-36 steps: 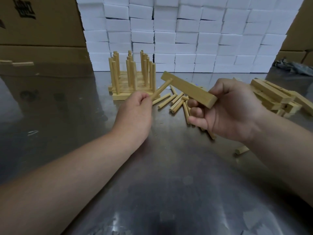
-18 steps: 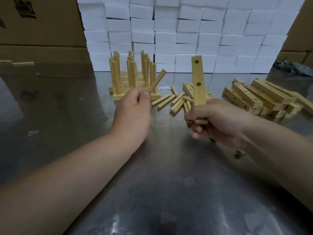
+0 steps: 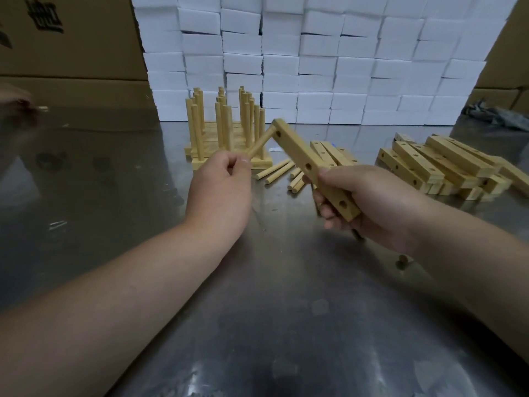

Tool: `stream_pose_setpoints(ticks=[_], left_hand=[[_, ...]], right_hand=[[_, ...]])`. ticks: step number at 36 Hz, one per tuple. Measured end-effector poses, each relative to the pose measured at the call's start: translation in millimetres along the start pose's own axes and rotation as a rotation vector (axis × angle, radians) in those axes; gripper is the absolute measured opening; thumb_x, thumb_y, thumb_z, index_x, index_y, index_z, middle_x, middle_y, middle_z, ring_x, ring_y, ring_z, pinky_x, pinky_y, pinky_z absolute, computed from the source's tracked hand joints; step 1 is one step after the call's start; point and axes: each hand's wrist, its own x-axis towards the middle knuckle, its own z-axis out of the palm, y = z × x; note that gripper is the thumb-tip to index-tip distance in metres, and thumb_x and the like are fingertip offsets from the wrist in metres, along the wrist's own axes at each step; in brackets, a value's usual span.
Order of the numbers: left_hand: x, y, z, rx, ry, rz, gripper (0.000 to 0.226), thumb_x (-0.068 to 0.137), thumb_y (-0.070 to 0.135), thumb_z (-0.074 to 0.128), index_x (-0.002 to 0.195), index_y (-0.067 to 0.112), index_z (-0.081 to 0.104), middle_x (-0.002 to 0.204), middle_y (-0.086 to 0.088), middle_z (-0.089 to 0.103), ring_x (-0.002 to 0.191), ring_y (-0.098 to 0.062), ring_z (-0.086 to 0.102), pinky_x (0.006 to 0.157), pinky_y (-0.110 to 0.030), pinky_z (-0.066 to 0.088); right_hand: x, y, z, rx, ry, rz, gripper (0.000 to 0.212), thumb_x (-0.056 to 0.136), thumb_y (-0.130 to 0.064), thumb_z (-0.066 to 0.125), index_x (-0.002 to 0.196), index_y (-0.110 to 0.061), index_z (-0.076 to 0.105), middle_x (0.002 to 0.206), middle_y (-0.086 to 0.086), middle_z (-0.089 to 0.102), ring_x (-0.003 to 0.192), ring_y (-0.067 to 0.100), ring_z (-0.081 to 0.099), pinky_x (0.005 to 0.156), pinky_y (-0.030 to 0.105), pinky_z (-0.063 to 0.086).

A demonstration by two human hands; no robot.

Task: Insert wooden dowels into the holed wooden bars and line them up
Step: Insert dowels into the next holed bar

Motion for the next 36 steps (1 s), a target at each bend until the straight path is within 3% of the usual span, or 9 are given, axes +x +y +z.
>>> stream_pose_setpoints(ticks=[2,6,12,15,17,20,25,30,36], left_hand=[[1.6,1.0,-1.8,0.01,0.005,0.006,0.022,0.093,0.032,0.044,0.072,0.032,0.053,0.069,0.012,0.054,0.048,0.004,0.046,0.041,-0.012,0.032],[4.3,0.8,-3.4,0.048,-0.007,0.037,0.021,0.093,0.032,0.046,0.074,0.033,0.055,0.07,0.012,0.053,0.055,-0.004,0.045,0.049,-0.023,0.031],[3.9,-0.7,-4.3,0.036,-0.057,0.09,0.02,0.093,0.027,0.051,0.105,0.033,0.066,0.068,0.016,0.052,0.042,0.005,0.044,0.037,-0.009,0.028],[3.6,0.0,-4.8,0.026,-0.074,0.099,0.018,0.092,0.025,0.051,0.1,0.034,0.065,0.066,0.016,0.051,0.04,0.006,0.043,0.036,-0.007,0.027],[3.5,0.3,-4.6,0.035,-0.086,0.106,0.017,0.092,0.024,0.052,0.089,0.038,0.062,0.063,0.015,0.05,0.04,0.006,0.043,0.036,-0.007,0.027],[3.8,-0.7,-3.9,0.062,-0.093,0.107,0.024,0.091,0.023,0.053,0.076,0.042,0.056,0.059,0.015,0.052,0.041,0.008,0.044,0.038,-0.006,0.03],[3.3,-2.1,-1.7,0.093,-0.138,0.093,0.022,0.091,0.024,0.053,0.077,0.041,0.057,0.07,0.015,0.061,0.054,0.017,0.047,0.049,0.001,0.034],[2.9,-3.4,-1.1,0.093,-0.154,0.107,0.023,0.09,0.023,0.053,0.078,0.041,0.058,0.069,0.015,0.061,0.053,0.013,0.049,0.046,-0.003,0.035],[2.5,-4.6,0.5,0.137,-0.182,0.127,0.021,0.09,0.024,0.054,0.101,0.036,0.068,0.072,0.022,0.056,0.058,0.01,0.05,0.045,-0.004,0.033]], right_hand=[[-1.4,0.3,-0.5,-0.01,-0.029,-0.013,0.02,0.095,-0.02,0.048,0.088,-0.004,0.058,0.057,-0.001,0.057,0.049,0.01,0.05,0.044,0.021,0.046],[-2.8,0.1,0.5,0.076,-0.116,0.005,0.01,0.093,-0.007,0.048,0.089,-0.002,0.056,0.06,0.004,0.061,0.048,0.015,0.053,0.043,0.023,0.049],[0.4,1.1,-2.7,0.213,-0.169,0.041,0.011,0.089,-0.005,0.04,0.088,-0.004,0.051,0.061,0.01,0.055,0.047,0.018,0.051,0.042,0.024,0.049],[3.0,2.3,-5.2,0.248,-0.189,0.045,0.03,0.091,-0.007,0.036,0.118,-0.007,0.05,0.061,0.008,0.054,0.046,0.016,0.049,0.04,0.022,0.046],[4.1,3.8,-5.0,0.241,-0.178,0.037,0.038,0.091,-0.008,0.036,0.127,-0.013,0.047,0.061,0.007,0.056,0.043,0.014,0.046,0.039,0.021,0.043],[5.2,3.9,-4.7,0.227,-0.14,0.026,0.039,0.09,-0.009,0.037,0.126,-0.014,0.049,0.066,0.008,0.063,0.039,0.011,0.043,0.036,0.018,0.039],[5.4,4.2,-4.3,0.226,-0.147,0.033,0.043,0.089,-0.007,0.037,0.129,-0.013,0.049,0.089,0.012,0.069,0.043,0.014,0.049,0.039,0.02,0.043],[4.2,3.8,-5.3,0.247,-0.179,0.026,0.043,0.087,-0.005,0.037,0.126,-0.019,0.048,0.077,0.01,0.064,0.045,0.016,0.053,0.04,0.024,0.046],[5.5,6.1,-5.6,0.241,-0.172,0.04,0.044,0.088,-0.009,0.04,0.13,-0.02,0.045,0.065,0.007,0.062,0.047,0.016,0.055,0.043,0.024,0.047]])
